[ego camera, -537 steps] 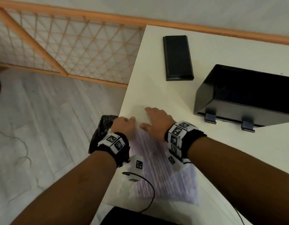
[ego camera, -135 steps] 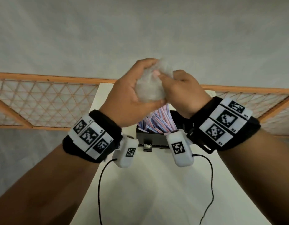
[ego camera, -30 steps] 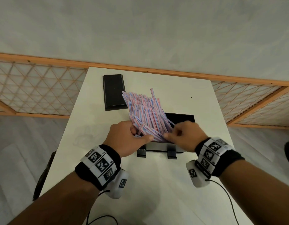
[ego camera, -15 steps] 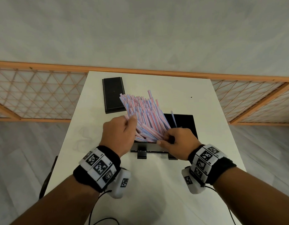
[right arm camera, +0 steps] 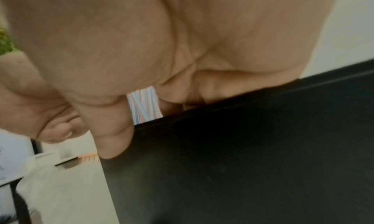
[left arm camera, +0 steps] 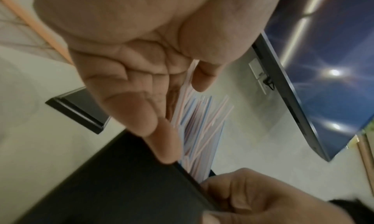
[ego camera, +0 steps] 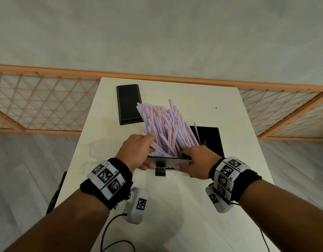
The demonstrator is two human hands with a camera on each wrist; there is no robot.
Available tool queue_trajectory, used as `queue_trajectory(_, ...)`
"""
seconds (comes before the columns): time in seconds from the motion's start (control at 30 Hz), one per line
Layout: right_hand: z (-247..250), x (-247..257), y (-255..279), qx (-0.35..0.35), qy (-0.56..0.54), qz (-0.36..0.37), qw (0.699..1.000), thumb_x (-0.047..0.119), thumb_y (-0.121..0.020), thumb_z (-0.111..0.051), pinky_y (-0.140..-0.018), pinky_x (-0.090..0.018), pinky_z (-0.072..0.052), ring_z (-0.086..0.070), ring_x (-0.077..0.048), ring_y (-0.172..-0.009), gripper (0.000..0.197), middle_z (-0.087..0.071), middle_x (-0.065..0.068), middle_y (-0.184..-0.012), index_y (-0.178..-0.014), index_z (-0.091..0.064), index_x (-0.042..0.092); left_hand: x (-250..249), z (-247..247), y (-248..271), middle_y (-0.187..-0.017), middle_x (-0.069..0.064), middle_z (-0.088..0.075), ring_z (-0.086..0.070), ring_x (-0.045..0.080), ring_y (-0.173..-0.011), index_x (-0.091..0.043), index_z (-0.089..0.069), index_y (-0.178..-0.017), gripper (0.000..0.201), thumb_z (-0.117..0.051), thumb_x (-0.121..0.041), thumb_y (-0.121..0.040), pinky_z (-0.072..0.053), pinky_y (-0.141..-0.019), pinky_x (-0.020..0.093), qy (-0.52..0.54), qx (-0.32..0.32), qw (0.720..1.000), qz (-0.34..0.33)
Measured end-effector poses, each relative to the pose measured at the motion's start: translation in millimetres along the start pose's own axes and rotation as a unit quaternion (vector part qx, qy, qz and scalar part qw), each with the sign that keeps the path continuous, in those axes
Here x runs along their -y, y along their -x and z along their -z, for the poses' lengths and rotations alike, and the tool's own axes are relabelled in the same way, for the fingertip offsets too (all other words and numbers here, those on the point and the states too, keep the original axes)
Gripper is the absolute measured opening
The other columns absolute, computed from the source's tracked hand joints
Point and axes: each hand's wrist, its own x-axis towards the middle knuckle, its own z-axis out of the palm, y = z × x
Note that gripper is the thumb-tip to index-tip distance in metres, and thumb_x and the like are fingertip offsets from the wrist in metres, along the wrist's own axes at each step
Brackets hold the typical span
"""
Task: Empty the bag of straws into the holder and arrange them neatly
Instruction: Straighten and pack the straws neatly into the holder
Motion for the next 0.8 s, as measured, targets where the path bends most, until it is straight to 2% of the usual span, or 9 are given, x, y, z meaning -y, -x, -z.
queue_trajectory(0.07,1.9,2.4,-2.9,0.008,-0.026,0.007,1.000,0.057,-0.089,-0.059,-0.074,-0.034,-0.058,-0.066,-0.016,-0.076,0.034,-0.066,0.003,-0.086,-0.094,-0.063,0.024,-0.3,-2.3,-1.1,-0.104,-0.001,-0.062,-0.075,0.036,-0.068,-0.023,-0.054,-0.108,0.033,-0.042,-0.053,-0.102,-0.055,-0.064,0.035,-0.012,0.020,1.000,0.013)
queue_trajectory(0.13,-2.0,5.2,-5.8,0.043,-0.005,0.013,0.999,0.060,-0.094,-0.047,-0.077,-0.036,-0.057,-0.065,-0.017,-0.077,0.034,-0.063,0.004,-0.084,-0.088,-0.058,0.028,1.1,-9.7,-4.2,-0.106,-0.002,-0.059,-0.075,0.034,-0.064,-0.019,-0.050,-0.118,0.039,-0.038,-0.053,-0.103,-0.056,-0.060,0.036,-0.025,0.037,0.999,0.018)
queue_trajectory(0.2,-6.0,8.4,-8.1,0.040,0.028,0.035,0.998,0.058,-0.100,-0.035,-0.076,-0.034,-0.052,-0.061,-0.019,-0.076,0.038,-0.058,0.006,-0.077,-0.079,-0.050,0.030,0.7,-18.1,-6.1,-0.097,0.006,-0.065,-0.071,0.035,-0.057,-0.010,-0.054,-0.114,0.040,-0.039,-0.045,-0.104,-0.052,-0.052,0.033,0.033,0.038,0.998,0.030)
queue_trajectory(0.27,-3.8,10.4,-7.0,-0.001,0.006,0.067,0.998,0.051,-0.103,-0.032,-0.069,-0.032,-0.046,-0.055,-0.015,-0.068,0.038,-0.052,0.007,-0.071,-0.074,-0.043,0.029,-1.0,-20.5,-6.6,-0.084,0.017,-0.074,-0.068,0.035,-0.052,-0.003,-0.063,-0.105,0.042,-0.039,-0.038,-0.103,-0.048,-0.047,0.029,0.112,0.033,0.992,0.049)
queue_trajectory(0.37,2.1,10.6,-1.2,-0.033,0.023,0.082,0.996,0.048,-0.103,-0.035,-0.065,-0.031,-0.040,-0.051,-0.015,-0.067,0.037,-0.049,0.007,-0.071,-0.071,-0.040,0.029,-0.2,-13.4,-5.6,-0.085,0.019,-0.076,-0.072,0.037,-0.056,-0.003,-0.068,-0.100,0.041,-0.048,-0.039,-0.099,-0.056,-0.051,0.035,0.097,0.012,0.995,0.036)
queue_trajectory(0.47,1.3,7.5,5.7,-0.041,0.027,0.030,0.998,0.051,-0.096,-0.050,-0.063,-0.030,-0.047,-0.058,-0.015,-0.069,0.035,-0.054,0.008,-0.074,-0.069,-0.040,0.030,2.1,-2.2,1.8,-0.081,0.018,-0.074,-0.073,0.027,-0.054,0.001,-0.071,-0.091,0.060,-0.052,-0.055,-0.097,-0.063,-0.064,0.042,-0.004,-0.061,0.996,-0.058)
queue_trajectory(0.57,5.4,-3.0,13.0,-0.079,0.011,-0.007,0.997,0.051,-0.088,-0.063,-0.055,-0.024,-0.043,-0.057,-0.011,-0.067,0.033,-0.056,0.008,-0.074,-0.071,-0.042,0.031,1.6,6.3,5.2,-0.074,0.011,-0.073,-0.071,0.022,-0.050,-0.002,-0.064,-0.088,0.059,-0.054,-0.060,-0.094,-0.063,-0.064,0.044,-0.022,-0.130,0.986,-0.099)
queue_trajectory(0.67,12.4,-6.5,14.2,-0.092,0.019,-0.063,0.994,0.060,-0.085,-0.063,-0.053,-0.023,-0.038,-0.055,-0.010,-0.066,0.040,-0.058,0.004,-0.073,-0.073,-0.048,0.025,1.0,2.4,3.3,-0.077,0.008,-0.071,-0.072,0.024,-0.052,-0.007,-0.057,-0.089,0.054,-0.061,-0.061,-0.090,-0.062,-0.056,0.037,-0.009,-0.097,0.993,-0.068)
queue_trajectory(0.8,8.4,6.5,8.8,-0.034,-0.046,-0.024,0.998,0.054,-0.089,-0.062,-0.058,-0.022,-0.045,-0.059,-0.012,-0.069,0.031,-0.063,0.003,-0.076,-0.082,-0.060,0.024,3.4,-16.7,-1.2,-0.078,0.010,-0.074,-0.073,0.024,-0.054,-0.009,-0.068,-0.090,0.042,-0.061,-0.049,-0.095,-0.064,-0.059,0.043,-0.019,-0.046,0.996,-0.076)
